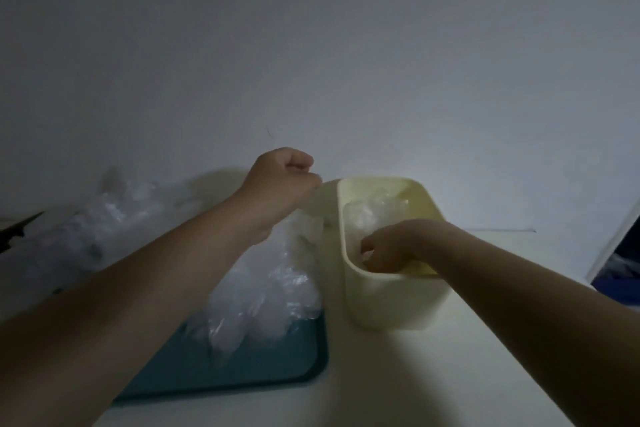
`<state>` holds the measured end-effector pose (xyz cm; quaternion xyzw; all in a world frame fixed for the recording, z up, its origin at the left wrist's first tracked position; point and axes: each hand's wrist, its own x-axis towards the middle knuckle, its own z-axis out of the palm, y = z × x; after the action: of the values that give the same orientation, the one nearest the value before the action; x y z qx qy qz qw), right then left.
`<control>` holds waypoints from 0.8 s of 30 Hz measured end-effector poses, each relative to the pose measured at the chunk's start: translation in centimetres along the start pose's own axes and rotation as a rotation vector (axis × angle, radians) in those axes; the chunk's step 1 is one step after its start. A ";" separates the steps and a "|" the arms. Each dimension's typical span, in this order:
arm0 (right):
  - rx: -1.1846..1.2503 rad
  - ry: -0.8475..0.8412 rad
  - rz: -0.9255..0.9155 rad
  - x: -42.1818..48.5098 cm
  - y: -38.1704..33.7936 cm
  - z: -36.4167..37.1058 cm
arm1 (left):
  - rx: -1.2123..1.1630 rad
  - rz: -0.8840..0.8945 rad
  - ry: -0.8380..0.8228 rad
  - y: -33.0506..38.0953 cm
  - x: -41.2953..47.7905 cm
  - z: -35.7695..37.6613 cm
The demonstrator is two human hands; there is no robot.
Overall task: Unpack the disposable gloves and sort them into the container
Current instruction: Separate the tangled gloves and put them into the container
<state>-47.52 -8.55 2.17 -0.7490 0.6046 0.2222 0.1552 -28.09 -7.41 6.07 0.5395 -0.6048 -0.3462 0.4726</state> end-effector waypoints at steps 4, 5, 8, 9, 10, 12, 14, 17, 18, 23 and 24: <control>-0.045 0.009 -0.006 -0.8 -0.4 -1.0 | 0.221 0.069 -0.082 -1.4 -2.3 -4.0; -0.045 0.090 -0.003 -1.2 -0.4 -1.5 | 0.343 0.086 -0.116 -2.2 -2.9 -5.1; 0.019 0.402 0.007 -2.5 -0.8 -3.2 | 0.683 0.108 -0.161 -5.7 -4.1 -8.1; 0.044 0.491 0.005 -3.1 -1.2 -3.7 | 0.765 0.086 -0.182 -6.8 -4.5 -8.5; 0.058 0.560 0.006 -3.8 -2.0 -4.0 | 0.827 0.052 -0.213 -7.7 -5.0 -8.8; 0.045 0.640 -0.012 -5.1 -4.5 -4.2 | 0.883 0.004 -0.275 -9.4 -5.6 -8.5; 0.095 0.698 -0.097 -5.9 -7.6 -3.9 | 0.898 0.021 -0.280 -10.7 -6.1 -8.2; 0.280 0.693 -0.261 -5.2 -11.3 -2.2 | 0.876 0.078 -0.191 -12.5 -6.6 -8.2; 0.329 0.656 -0.296 -4.3 -12.5 -1.4 | 0.855 0.091 -0.150 -13.2 -6.6 -8.8; 0.551 0.450 -0.290 0.2 -14.2 2.7 | 0.747 0.208 -0.007 -14.9 -6.0 -10.5; 0.574 0.460 -0.278 1.2 -14.2 3.1 | 0.697 0.218 0.015 -15.1 -5.9 -10.8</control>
<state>-33.91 -4.85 -1.67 -0.7803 0.5537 -0.1527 0.2474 -13.15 -3.30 -5.72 0.6031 -0.7368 -0.0627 0.2990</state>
